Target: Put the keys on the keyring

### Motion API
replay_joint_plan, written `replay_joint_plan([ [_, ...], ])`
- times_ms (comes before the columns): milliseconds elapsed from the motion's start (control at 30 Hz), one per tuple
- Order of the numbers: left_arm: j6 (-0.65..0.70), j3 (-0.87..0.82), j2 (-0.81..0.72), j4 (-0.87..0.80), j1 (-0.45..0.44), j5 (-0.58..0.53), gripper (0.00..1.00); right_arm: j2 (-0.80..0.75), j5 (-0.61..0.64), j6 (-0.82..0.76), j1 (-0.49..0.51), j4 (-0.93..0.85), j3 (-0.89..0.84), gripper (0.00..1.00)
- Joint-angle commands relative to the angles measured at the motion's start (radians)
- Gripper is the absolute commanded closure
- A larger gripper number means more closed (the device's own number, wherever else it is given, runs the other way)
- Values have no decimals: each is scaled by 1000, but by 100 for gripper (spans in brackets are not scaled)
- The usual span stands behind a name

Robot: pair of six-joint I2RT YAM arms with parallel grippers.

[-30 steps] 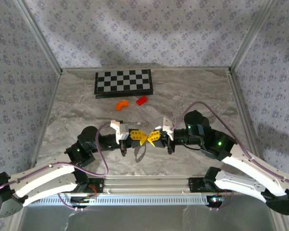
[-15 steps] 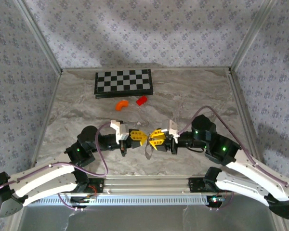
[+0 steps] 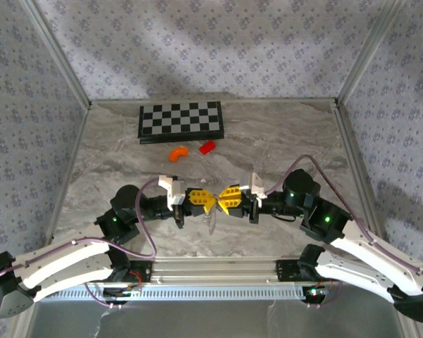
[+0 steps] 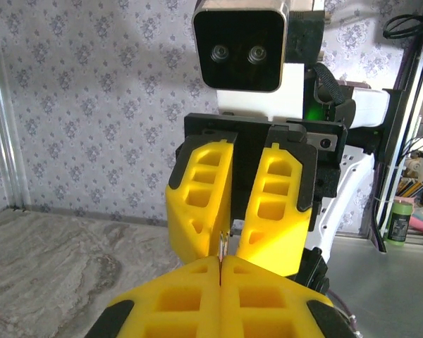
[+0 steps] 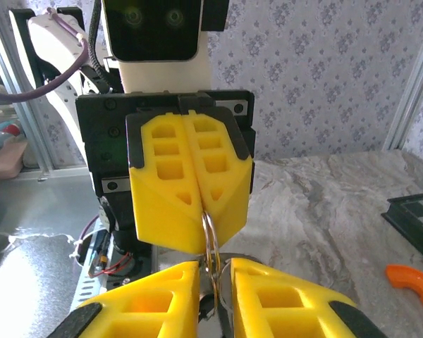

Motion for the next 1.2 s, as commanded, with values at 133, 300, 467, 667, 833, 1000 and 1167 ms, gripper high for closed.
replay_joint_plan([
  [133,-11,-5,-14,52,-4,14,100,19,-38,15,-8,53,-10,83],
  [300,-7,-7,-15,46,-4,8,100,28,-31,-4,-8,14,7,100],
  [467,119,78,-30,-241,-6,-71,91,51,74,-108,2,-223,123,100],
  [667,270,187,-2,-524,-6,-124,81,155,106,-203,27,-504,283,100],
  [833,301,220,35,-568,-6,-104,81,205,89,-226,38,-580,333,100],
  [1000,287,215,54,-528,-6,-82,81,224,83,-234,53,-572,339,100],
  [1167,271,203,57,-492,-6,-67,84,231,70,-229,56,-549,330,100],
])
